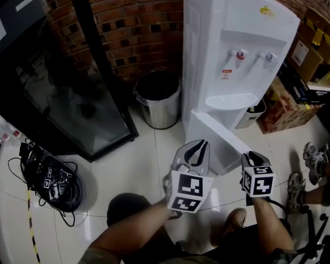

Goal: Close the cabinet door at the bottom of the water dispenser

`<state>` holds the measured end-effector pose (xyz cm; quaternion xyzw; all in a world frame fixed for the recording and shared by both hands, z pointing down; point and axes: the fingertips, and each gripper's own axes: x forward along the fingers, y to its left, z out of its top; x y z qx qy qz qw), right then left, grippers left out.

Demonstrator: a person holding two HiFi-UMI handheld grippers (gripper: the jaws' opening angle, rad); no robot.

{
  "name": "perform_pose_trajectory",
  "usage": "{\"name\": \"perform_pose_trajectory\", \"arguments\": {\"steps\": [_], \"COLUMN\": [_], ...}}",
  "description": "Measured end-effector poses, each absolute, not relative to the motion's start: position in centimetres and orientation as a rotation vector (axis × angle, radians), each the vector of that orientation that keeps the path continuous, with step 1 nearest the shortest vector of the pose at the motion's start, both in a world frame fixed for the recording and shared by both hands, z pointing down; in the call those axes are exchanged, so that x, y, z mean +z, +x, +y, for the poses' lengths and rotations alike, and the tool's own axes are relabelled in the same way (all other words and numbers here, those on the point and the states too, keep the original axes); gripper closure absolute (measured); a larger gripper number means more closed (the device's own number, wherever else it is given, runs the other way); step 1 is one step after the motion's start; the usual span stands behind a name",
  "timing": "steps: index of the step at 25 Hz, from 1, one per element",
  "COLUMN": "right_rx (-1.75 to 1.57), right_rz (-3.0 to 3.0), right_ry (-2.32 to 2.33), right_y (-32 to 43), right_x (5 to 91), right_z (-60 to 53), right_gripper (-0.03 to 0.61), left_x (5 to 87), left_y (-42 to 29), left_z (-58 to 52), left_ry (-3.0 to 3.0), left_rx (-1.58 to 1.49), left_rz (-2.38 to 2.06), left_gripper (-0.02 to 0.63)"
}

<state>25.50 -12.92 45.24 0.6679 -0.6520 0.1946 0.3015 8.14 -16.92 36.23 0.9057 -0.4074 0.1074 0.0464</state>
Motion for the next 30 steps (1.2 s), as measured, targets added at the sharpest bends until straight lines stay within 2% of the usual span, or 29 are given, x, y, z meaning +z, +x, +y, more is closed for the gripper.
{"name": "perform_pose_trajectory", "arguments": {"steps": [11,20,30], "right_rx": [0.597,0.592,0.605], "right_rz": [-1.639,-1.645,-1.739], "right_ry": [1.951,2.026,2.157], "right_y": [31.9,35.2,37.6], "right_x": [45.3,45.6,46.2], "right_z": [-17.9,-24.1,-30.9], "right_gripper": [0.511,0.572,0.577], "left_x": [38.7,39.5,41.0], "left_y": [11.0,12.2,11.6], "left_z": [-20.0,-22.0,-22.2], "left_ry": [2.769,2.749,2.726], "left_rx": [0.385,0.395,0.469], "left_rz": [-1.149,-1.158,-1.227], "left_gripper": [0.591,0.592,0.595]}}
